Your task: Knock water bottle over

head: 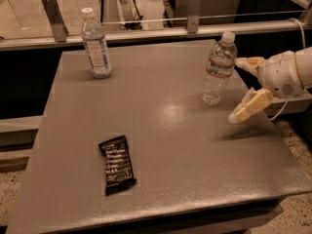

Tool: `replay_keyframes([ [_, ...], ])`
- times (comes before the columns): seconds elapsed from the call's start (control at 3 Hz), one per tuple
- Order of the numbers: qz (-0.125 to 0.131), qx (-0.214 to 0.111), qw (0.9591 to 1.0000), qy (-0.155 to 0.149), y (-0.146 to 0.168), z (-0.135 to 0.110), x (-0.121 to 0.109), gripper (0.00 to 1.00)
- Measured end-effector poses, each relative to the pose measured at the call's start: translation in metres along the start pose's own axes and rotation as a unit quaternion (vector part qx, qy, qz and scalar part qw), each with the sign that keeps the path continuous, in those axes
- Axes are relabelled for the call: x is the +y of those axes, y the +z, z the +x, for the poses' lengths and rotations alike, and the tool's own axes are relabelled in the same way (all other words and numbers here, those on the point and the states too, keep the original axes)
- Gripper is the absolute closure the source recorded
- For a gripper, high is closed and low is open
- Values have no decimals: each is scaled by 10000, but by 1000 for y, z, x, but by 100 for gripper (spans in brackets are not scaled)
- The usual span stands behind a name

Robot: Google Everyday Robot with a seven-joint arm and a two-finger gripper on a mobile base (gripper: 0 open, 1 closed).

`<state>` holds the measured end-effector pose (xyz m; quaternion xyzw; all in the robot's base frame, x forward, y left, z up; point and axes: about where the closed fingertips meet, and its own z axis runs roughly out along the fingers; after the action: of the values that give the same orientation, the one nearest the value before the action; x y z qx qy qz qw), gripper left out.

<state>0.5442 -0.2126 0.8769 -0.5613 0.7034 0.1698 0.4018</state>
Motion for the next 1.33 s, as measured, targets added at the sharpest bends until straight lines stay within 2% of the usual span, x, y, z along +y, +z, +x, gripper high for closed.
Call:
replay_keyframes([
  [0.67,-448,-612,9969,-194,27,-37,30,0],
  [1.33,-753,-925,9917,-483,36,-76,55,0],
])
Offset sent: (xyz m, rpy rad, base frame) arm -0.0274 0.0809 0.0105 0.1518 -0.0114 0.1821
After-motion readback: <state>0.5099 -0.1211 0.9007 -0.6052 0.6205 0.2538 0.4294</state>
